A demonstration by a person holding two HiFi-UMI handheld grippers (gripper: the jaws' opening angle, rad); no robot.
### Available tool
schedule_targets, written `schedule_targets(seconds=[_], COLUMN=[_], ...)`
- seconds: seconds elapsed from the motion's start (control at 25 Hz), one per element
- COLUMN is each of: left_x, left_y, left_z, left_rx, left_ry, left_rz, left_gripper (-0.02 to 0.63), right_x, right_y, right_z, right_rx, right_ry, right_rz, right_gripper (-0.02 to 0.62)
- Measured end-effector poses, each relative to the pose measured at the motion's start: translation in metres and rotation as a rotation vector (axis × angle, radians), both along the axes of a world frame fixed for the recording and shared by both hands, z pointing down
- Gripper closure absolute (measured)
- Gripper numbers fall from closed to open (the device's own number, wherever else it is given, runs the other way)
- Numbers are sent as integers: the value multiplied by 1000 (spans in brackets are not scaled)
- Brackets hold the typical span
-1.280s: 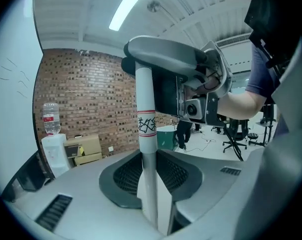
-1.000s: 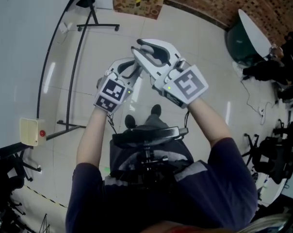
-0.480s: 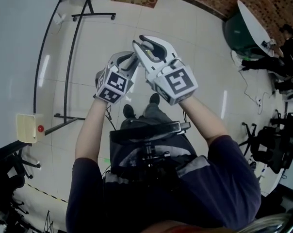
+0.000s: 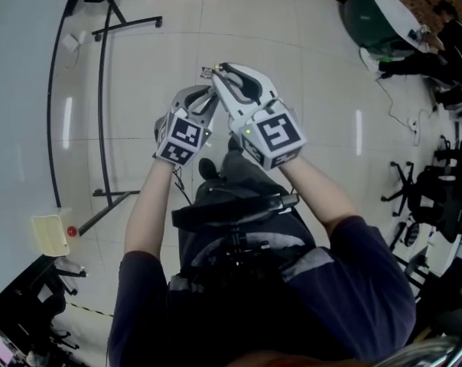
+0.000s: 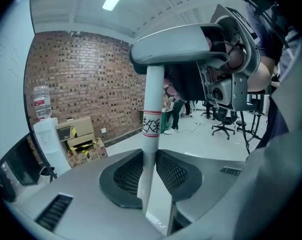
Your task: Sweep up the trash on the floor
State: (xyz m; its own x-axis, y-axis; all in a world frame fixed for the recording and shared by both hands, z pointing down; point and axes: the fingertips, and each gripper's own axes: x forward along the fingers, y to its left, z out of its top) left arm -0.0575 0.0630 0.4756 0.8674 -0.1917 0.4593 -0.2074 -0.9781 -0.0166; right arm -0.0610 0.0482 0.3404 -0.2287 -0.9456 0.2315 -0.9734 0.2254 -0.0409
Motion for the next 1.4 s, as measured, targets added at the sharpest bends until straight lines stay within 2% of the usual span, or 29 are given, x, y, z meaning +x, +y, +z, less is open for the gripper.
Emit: schedule_targets(seconds=[0.4, 0.52, 0.64, 0.84, 0.96, 1.12, 1.4], left_x=[61, 75, 86, 109, 119, 130, 161], left_y=[4, 1, -3, -17, -26, -35, -34], left_z=[61, 86, 110, 128, 138, 141, 151], left_rx=[-16, -32, -59, -62, -61, -50, -27], left_ry=[-108, -135, -159, -134, -155, -173, -212], left_rz=[80, 82, 79, 64, 79, 93, 148], left_gripper=[525, 526, 525, 526, 526, 526, 526], right_x=[63, 79, 91, 120, 136, 148, 187], right_y=[-1, -5, -9, -24, -36, -44, -43], right_z=[64, 89, 115, 134, 145, 146, 157], right_rx=[-77, -121, -171, -158, -161, -144, -164], right_ry=[-63, -89, -112, -88, -94, -48, -84], right_rz=[134, 189, 200, 218, 222, 223, 291], right_gripper=[494, 494, 494, 492, 494, 492, 492])
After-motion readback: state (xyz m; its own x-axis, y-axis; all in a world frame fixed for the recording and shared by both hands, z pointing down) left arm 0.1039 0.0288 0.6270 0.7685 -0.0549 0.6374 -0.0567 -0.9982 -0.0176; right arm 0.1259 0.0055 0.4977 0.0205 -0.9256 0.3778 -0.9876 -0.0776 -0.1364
